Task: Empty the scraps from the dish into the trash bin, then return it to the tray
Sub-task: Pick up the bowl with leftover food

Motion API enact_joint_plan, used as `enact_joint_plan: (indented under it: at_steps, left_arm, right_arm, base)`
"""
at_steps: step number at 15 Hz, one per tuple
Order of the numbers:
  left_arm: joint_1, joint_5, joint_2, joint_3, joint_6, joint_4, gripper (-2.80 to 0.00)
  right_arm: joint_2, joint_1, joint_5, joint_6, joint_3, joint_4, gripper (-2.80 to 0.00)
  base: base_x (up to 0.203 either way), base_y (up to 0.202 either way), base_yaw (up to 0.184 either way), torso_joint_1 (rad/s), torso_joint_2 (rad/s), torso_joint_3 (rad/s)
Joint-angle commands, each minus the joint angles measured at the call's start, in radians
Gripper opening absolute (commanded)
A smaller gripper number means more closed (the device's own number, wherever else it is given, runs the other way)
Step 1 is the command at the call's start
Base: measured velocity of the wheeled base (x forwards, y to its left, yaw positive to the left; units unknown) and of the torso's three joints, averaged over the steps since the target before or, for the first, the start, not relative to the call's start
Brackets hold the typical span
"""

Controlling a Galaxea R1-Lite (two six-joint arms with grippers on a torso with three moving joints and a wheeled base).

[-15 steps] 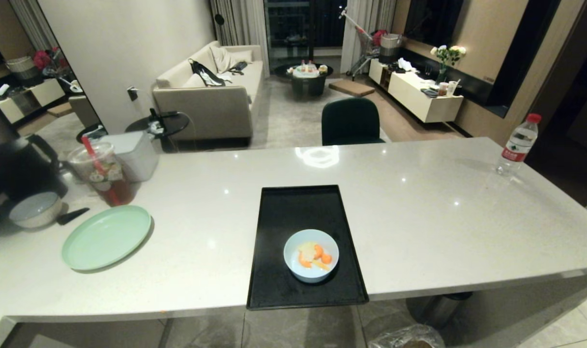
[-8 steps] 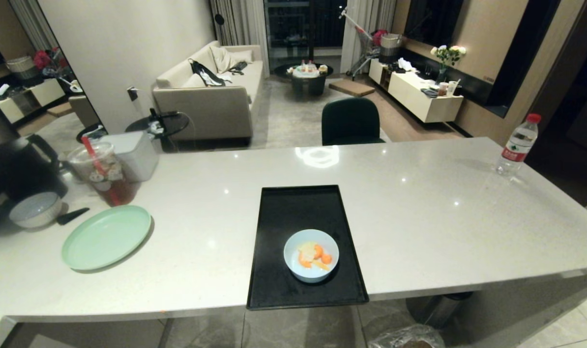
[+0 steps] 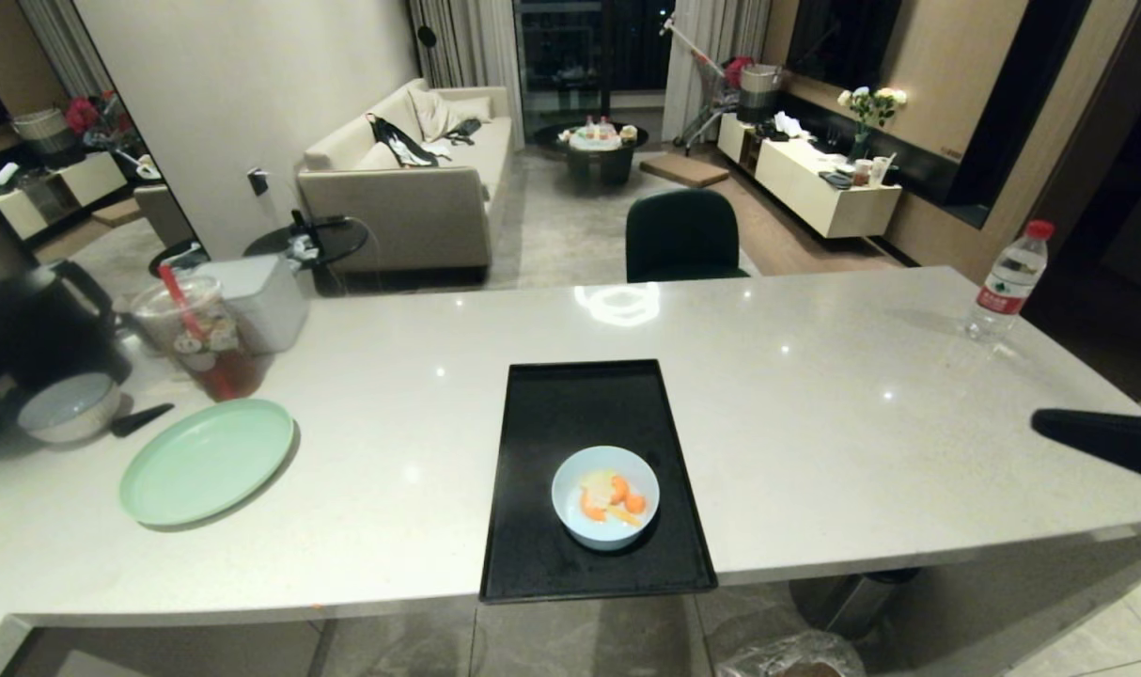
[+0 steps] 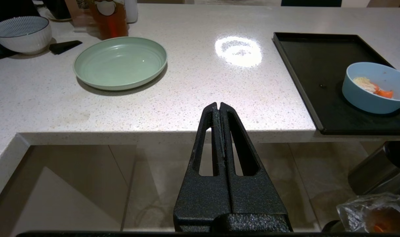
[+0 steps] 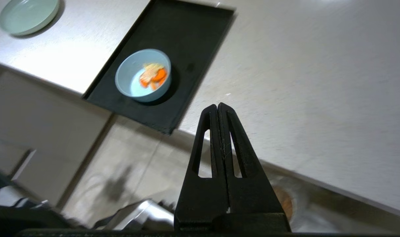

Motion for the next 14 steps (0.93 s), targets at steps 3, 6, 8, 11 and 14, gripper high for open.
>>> enact_joint_plan:
  at_steps: [3, 6, 8, 11, 14]
  left_arm:
    - [0.000, 0.000, 0.001, 0.000, -0.001, 0.000, -2.80]
    - [0.000, 0.000, 0.001, 0.000, -0.001, 0.000, -2.80]
    - [0.000, 0.000, 0.001, 0.000, -0.001, 0.000, -2.80]
    - [0.000, 0.000, 0.001, 0.000, -0.001, 0.000, -2.80]
    - [0.000, 0.000, 0.001, 0.000, -0.001, 0.000, -2.80]
  right_arm:
    - [0.326, 0.172, -0.072, 0.151, -0.158, 0.038, -2.80]
    - [0.494, 0.268, -0.170, 0.308, -0.279, 0.053, -2.80]
    - [0.563, 0.332, -0.187, 0.397, -0.341, 0.068, -2.80]
    - [0.607, 0.414, -0.188, 0.475, -0.422, 0.185, -2.80]
    - [0.668, 0.482, -0.191, 0.579, -0.484, 0.218, 0.00]
  base:
    - [0.000, 0.000, 0.000, 0.000, 0.00, 0.000]
    - [0.000, 0.000, 0.000, 0.000, 0.00, 0.000]
    - [0.000, 0.000, 0.000, 0.000, 0.00, 0.000]
    - [0.000, 0.000, 0.000, 0.009, 0.00, 0.002]
    - [0.000, 0.000, 0.000, 0.000, 0.00, 0.000]
